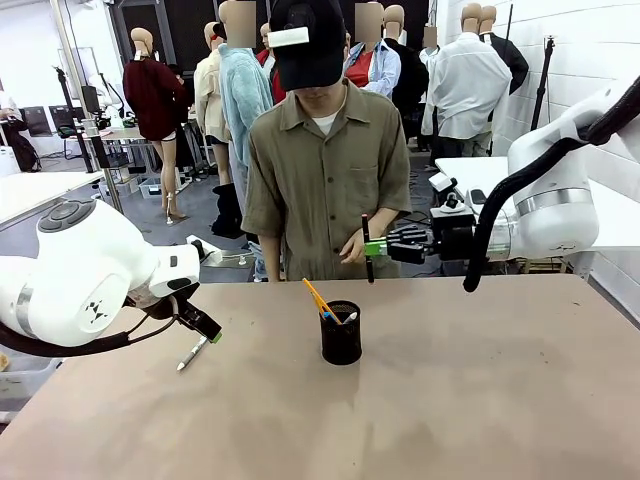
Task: Place the pens into the pen holder.
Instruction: Pick up a writing instrument from the table and place it into the Pen holder.
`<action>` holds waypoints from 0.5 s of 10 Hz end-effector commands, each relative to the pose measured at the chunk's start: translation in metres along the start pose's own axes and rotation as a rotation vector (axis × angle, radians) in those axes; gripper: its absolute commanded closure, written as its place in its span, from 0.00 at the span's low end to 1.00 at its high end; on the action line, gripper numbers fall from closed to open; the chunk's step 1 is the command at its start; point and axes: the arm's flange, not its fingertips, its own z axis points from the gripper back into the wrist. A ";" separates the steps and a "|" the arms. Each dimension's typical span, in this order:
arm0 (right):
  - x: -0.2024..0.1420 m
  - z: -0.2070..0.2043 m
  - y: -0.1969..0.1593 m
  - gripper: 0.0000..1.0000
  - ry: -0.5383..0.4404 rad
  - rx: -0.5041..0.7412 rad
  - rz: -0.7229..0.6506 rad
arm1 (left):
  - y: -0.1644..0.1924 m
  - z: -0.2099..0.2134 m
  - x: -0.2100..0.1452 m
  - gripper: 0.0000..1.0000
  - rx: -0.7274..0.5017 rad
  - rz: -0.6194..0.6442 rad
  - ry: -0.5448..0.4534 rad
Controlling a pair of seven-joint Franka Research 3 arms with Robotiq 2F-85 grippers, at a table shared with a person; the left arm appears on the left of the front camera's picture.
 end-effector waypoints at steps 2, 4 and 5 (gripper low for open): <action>0.000 0.000 0.000 1.00 0.000 0.000 0.000 | 0.002 0.001 -0.001 0.00 -0.001 0.005 -0.002; -0.001 -0.034 -0.026 1.00 0.102 0.077 -0.005 | 0.002 0.001 -0.001 0.00 -0.001 0.005 -0.002; -0.003 -0.042 -0.036 1.00 0.113 0.129 0.013 | 0.002 0.001 -0.001 0.00 -0.001 0.005 -0.002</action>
